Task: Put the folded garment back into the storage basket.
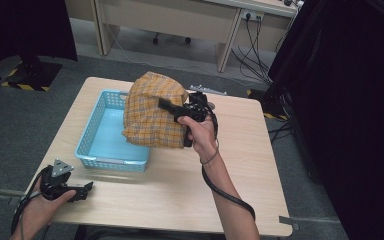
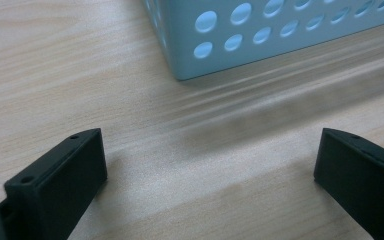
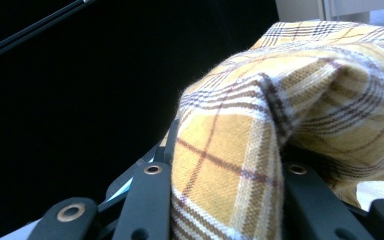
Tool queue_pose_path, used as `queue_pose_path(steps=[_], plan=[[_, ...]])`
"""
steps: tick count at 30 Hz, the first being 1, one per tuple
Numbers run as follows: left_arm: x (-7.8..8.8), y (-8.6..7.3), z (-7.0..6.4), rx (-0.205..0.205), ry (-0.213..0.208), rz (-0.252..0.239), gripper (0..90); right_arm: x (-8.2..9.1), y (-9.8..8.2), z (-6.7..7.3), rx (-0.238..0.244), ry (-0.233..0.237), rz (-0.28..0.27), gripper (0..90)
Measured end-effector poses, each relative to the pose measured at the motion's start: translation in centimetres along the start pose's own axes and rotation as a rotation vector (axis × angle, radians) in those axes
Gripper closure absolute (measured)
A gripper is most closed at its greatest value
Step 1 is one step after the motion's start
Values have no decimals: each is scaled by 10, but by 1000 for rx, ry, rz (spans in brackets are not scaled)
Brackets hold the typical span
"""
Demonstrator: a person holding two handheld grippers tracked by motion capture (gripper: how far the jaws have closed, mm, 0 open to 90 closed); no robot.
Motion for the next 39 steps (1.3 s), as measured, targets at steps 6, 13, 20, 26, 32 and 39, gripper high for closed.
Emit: queue_pose_path(steps=[6, 13, 20, 26, 32, 39], plan=[[0, 0, 0, 0, 0, 0, 0, -12, 0, 4, -5, 11, 10, 703], [0, 0, 0, 0, -1, 0, 0, -25, -2, 7, -9, 15, 24, 703], [0, 0, 0, -1, -2, 0, 0, -40, -8, 8, -24, 20, 44, 703], [0, 0, 0, -1, -1, 0, 0, -54, -11, 7, -32, 19, 62, 702], [0, 0, 0, -3, -1, 1, 0, -69, -15, 10, -35, 22, 84, 701], [0, 0, 0, -2, -2, 0, 0, -83, -18, 13, -40, 28, 99, 701]])
Point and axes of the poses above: each handheld gripper's, and its own axes: x roughly backward along the jaws, y roughly out of its top, z roughly to its left, the point moved 4 cm from there along -x, roughly forward along the jaws, and after that the axes turned 9 degrees about y, right-handed, at the moved point
